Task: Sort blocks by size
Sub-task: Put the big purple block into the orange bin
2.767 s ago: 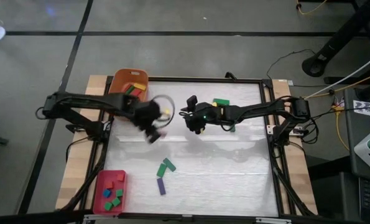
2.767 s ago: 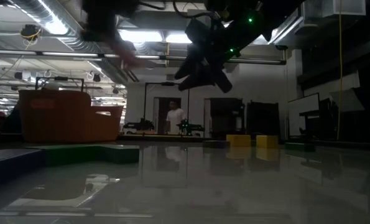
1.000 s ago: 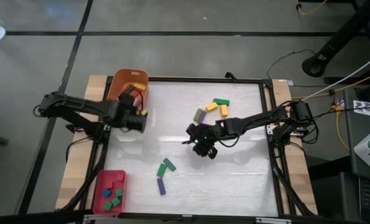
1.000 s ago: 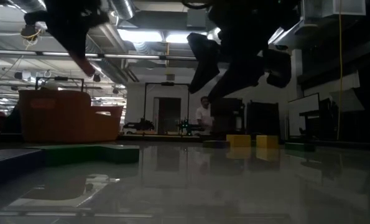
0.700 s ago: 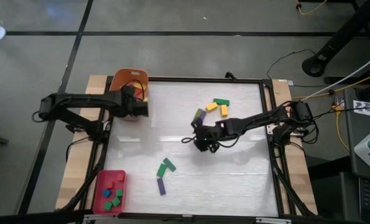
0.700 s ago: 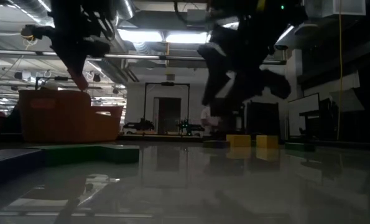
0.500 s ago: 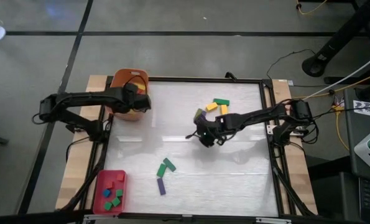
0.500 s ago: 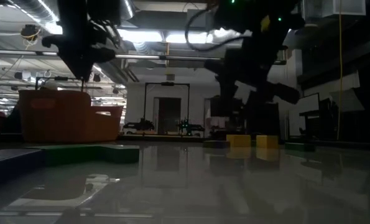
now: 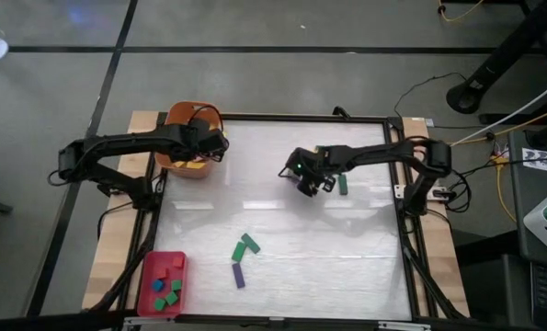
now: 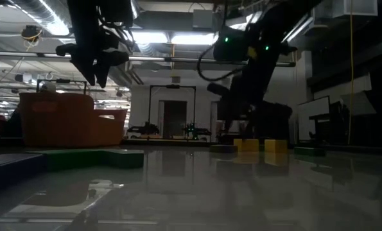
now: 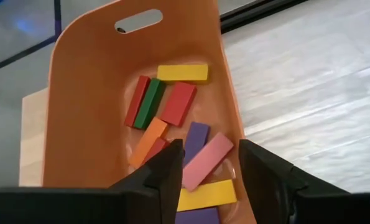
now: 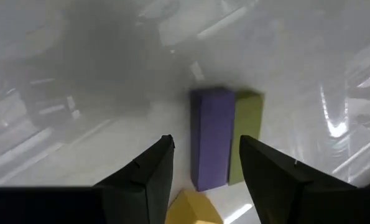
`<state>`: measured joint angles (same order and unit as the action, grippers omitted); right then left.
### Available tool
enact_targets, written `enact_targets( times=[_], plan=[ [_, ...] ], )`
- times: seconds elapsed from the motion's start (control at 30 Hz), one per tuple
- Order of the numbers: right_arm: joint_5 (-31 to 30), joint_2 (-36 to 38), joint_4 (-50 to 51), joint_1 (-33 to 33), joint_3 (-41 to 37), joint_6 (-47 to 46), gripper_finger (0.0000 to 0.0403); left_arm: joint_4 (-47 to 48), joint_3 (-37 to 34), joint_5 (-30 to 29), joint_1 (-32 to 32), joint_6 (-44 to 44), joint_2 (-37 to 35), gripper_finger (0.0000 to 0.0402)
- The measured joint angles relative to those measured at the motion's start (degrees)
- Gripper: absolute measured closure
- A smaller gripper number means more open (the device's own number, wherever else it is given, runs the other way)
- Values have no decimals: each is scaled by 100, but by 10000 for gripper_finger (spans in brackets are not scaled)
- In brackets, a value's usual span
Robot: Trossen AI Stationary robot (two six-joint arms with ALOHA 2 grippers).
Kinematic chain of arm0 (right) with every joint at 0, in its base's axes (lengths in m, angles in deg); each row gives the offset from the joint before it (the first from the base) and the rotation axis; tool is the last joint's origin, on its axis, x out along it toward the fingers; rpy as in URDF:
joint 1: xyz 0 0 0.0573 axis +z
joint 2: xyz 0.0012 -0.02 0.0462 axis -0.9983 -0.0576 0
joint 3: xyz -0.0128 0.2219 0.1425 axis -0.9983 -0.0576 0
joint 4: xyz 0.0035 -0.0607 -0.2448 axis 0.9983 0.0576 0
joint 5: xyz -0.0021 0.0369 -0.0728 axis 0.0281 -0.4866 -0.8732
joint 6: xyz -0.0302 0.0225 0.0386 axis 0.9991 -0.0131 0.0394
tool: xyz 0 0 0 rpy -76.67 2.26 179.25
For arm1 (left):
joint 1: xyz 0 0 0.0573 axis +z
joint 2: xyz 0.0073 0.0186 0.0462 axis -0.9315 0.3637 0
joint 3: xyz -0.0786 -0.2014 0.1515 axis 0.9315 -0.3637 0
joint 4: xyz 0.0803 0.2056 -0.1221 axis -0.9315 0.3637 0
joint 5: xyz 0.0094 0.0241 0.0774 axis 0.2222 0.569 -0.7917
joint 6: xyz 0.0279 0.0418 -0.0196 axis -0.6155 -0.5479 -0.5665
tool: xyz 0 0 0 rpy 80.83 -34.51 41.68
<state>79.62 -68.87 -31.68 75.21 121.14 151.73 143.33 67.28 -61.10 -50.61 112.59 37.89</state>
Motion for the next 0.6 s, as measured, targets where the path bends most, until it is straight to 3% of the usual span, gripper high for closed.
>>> enact_targets(
  times=[0.6],
  plan=[
    [156, -480, -249, -467, 24, 214, 221, -109, 0, 0, -3, -13, 0, 260]
  ],
)
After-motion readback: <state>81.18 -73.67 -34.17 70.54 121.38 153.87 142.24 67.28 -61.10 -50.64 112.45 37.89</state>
